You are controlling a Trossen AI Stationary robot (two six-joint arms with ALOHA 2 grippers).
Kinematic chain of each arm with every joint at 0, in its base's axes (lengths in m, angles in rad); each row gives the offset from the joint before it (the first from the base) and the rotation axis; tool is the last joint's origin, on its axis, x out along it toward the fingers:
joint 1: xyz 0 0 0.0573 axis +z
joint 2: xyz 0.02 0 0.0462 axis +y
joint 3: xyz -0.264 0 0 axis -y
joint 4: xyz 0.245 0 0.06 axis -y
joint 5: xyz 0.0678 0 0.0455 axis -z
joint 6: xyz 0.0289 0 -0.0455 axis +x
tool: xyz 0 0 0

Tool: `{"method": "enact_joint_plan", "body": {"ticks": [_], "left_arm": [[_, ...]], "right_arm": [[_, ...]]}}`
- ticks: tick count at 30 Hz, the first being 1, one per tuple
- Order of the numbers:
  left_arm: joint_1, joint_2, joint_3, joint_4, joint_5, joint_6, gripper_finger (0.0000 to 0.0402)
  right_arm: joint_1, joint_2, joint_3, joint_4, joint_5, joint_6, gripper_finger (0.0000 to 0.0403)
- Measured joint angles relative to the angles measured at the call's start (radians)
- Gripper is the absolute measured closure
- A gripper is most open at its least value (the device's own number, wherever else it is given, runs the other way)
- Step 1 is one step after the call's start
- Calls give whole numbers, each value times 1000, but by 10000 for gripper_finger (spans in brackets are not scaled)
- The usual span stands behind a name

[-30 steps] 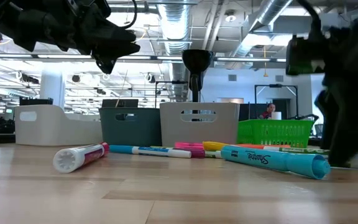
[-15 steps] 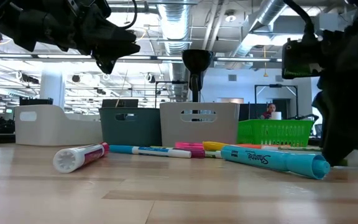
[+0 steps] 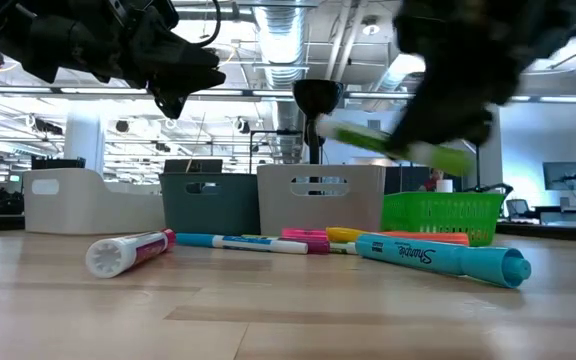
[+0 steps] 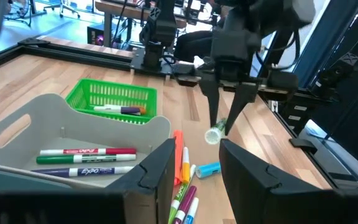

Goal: Pick & Place Markers
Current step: Put the large green marker pen into the blue bin

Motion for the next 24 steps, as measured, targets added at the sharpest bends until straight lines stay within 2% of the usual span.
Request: {"method": "enact_joint_plan", "body": {"ticks": [7,11,17,24], "left_arm": [[0,0,0,0,0,0,280],[0,0,0,0,0,0,280],[0,0,0,0,0,0,280],[3,0,0,0,-56,30,280]], "right_arm": [[-118,7,1,184,94,-132,344],[-190,6,1,251,151,-150,341],[-292,6,1,309,142,-156,340],[-283,6,1,412,61,-296,340]]}}
